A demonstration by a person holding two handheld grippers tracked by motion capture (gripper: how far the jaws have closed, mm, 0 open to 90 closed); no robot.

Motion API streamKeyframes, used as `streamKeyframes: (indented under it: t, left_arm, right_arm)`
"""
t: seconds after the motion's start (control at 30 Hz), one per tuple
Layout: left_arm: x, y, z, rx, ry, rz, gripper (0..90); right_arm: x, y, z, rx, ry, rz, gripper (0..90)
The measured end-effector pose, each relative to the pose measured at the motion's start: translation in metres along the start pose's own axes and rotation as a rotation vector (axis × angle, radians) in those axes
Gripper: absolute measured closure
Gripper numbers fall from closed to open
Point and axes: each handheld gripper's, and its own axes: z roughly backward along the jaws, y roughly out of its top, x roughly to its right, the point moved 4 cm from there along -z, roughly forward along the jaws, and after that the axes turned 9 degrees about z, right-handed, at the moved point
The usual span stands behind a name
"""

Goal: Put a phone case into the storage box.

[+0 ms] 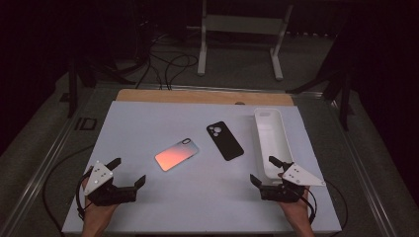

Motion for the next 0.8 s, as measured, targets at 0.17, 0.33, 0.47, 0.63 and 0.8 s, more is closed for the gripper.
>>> streamKeyframes:
  t: [0.17, 0.33, 0.47, 0.63, 0.8]
  left_arm:
    - [0.001, 0.002, -0.006, -0.051, 0.006, -0.014, 0.2]
    - [-0.001, 0.013, -0.017, -0.094, -0.004, -0.019, 0.2]
    - [-0.001, 0.022, -0.023, -0.123, -0.011, -0.031, 0.2]
    - [-0.001, 0.034, -0.03, -0.159, -0.025, -0.053, 0.2]
    - [-0.003, 0.046, -0.042, -0.189, -0.027, -0.067, 0.2]
  right_arm:
    - [0.002, 0.0, 0.0, -0.008, -0.003, -0.004, 9.2]
    - [0.004, 0.004, -0.003, -0.005, 0.01, -0.008, 9.2]
    - [0.003, 0.005, -0.004, -0.006, 0.013, -0.001, 9.2]
    - [0.005, 0.006, -0.004, -0.014, 0.016, 0.013, 9.3]
    - [0.006, 0.005, -0.003, -0.013, 0.013, 0.012, 9.2]
